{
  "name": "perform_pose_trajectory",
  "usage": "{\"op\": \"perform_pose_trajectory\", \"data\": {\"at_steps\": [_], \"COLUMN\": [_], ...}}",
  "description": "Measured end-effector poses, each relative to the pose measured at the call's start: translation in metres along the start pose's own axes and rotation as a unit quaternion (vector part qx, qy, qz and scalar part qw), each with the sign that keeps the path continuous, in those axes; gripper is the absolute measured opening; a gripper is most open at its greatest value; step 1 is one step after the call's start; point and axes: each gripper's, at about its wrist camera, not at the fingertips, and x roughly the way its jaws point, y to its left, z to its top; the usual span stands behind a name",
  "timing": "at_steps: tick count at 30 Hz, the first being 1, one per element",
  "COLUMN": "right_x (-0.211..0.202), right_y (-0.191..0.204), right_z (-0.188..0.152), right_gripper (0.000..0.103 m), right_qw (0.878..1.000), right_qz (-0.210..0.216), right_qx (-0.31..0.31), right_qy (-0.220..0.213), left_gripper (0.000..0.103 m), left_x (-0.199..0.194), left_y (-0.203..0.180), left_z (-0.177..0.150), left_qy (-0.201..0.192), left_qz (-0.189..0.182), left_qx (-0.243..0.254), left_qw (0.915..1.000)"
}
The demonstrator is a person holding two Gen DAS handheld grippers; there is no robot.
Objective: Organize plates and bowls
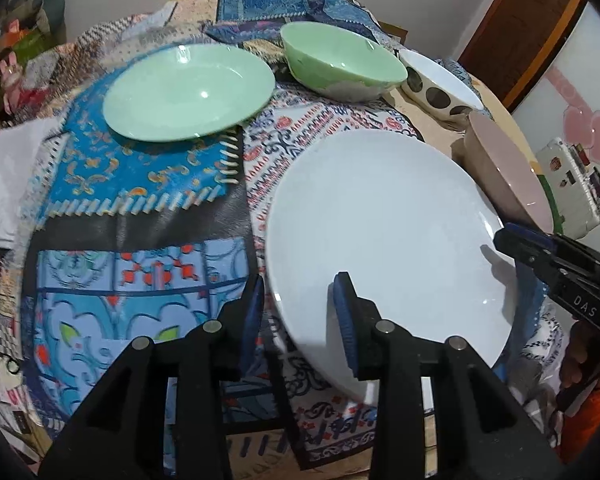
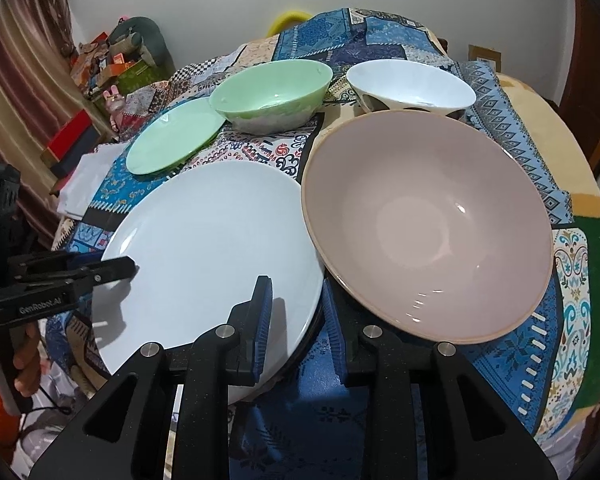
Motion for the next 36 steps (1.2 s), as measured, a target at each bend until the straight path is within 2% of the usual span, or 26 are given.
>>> {"op": "perform_pose_trajectory", "data": {"at_steps": [10, 15, 17, 23, 26, 31, 36], "right_x": [-0.019, -0.022, -0.021, -0.003, 0.01, 0.043, 0.076], "right_y": [0.021, 0.04, 0.049, 0.074, 0.082, 0.09, 0.092], "right_z": [0.018, 0.04, 0.05, 0.077, 0.088, 0.106, 0.12], "right_gripper": [0.025, 0.026, 0.031, 0.047, 0.05, 0.05, 0.05], "right_qw": [0.999, 0.997, 0.996, 0.994, 0.993, 0.994, 0.996], "right_qz": [0.017, 0.034, 0.037, 0.041, 0.044, 0.046, 0.048], "right_qx": [-0.027, -0.047, -0.053, -0.073, -0.081, -0.084, -0.079], "right_qy": [-0.031, -0.055, -0.063, -0.076, -0.07, -0.042, -0.011], "left_gripper": [0.038, 0.053, 0.063, 0.08, 0.083, 0.083, 0.083], "left_x": [-0.052, -0.08, -0.087, -0.1, -0.094, -0.065, -0.026], "left_y": [0.018, 0.033, 0.038, 0.062, 0.076, 0.105, 0.144], "left_z": [0.01, 0.023, 0.029, 0.051, 0.064, 0.086, 0.107], "left_qy": [-0.067, -0.113, -0.129, -0.169, -0.173, -0.153, -0.114], "left_qz": [0.046, 0.075, 0.083, 0.111, 0.12, 0.137, 0.107], "left_qx": [-0.006, -0.011, -0.013, -0.02, -0.021, -0.023, -0.054], "left_qw": [0.9967, 0.9907, 0.9881, 0.9791, 0.9774, 0.9784, 0.9862]}}
